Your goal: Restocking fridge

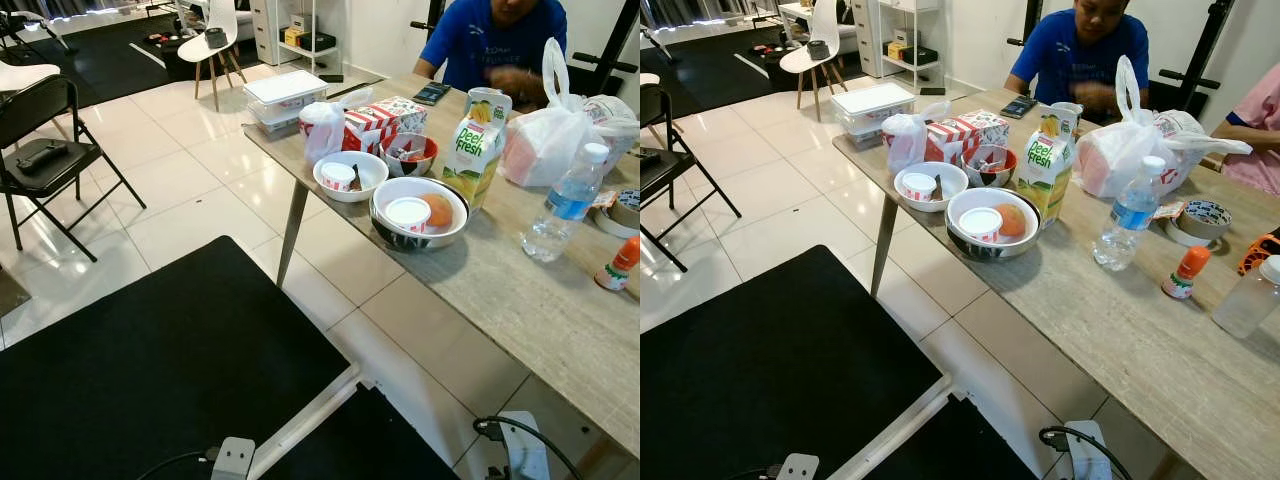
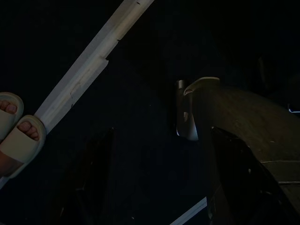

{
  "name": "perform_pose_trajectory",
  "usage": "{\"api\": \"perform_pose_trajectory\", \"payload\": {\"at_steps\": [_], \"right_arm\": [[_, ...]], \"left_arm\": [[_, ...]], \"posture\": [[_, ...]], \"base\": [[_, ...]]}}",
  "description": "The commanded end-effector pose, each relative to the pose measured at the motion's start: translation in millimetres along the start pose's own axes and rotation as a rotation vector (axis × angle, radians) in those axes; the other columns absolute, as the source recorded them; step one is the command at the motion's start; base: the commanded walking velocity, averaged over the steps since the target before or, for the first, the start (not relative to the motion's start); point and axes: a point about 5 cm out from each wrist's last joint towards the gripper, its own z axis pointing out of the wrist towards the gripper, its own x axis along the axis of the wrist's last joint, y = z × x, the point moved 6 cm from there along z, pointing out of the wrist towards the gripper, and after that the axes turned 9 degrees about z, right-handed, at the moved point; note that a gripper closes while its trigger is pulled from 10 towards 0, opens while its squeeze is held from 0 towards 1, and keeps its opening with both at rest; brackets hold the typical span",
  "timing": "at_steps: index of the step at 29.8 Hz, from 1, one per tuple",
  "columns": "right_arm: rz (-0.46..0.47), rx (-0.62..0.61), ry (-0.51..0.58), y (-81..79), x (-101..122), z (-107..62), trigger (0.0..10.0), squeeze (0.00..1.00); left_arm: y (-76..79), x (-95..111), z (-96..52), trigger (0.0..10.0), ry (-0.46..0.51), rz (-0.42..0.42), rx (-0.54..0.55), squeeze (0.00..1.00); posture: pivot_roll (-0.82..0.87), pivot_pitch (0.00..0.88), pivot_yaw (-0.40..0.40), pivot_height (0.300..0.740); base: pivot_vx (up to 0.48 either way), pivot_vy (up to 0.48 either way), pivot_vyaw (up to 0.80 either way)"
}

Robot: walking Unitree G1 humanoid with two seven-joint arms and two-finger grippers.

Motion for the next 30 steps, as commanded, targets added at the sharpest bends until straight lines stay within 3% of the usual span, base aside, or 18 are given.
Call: {"api": "perform_pose_trajectory", "payload": {"at_steps": [1, 30], "right_arm": [[0.003, 0.006, -0.005, -2.7, -0.9, 0.3, 10.0, 0.0], [0.0, 0.016, -0.018, -4.6, -6.4, 0.0, 10.0, 0.0]], "left_arm": [[-2.0, -5.0, -0.8, 10.0, -0.017, 0.006, 0.002, 0.0], [0.8, -11.5, -1.6, 10.0, -0.027, -0.004, -0.003, 0.0]], "posture": [[0.0, 0.0, 0.005, 0.74], [-0.01, 0.0, 0.008, 0.74]], "base": [[0.0, 0.0, 0.0], [0.0, 0.0, 0.0]]}}
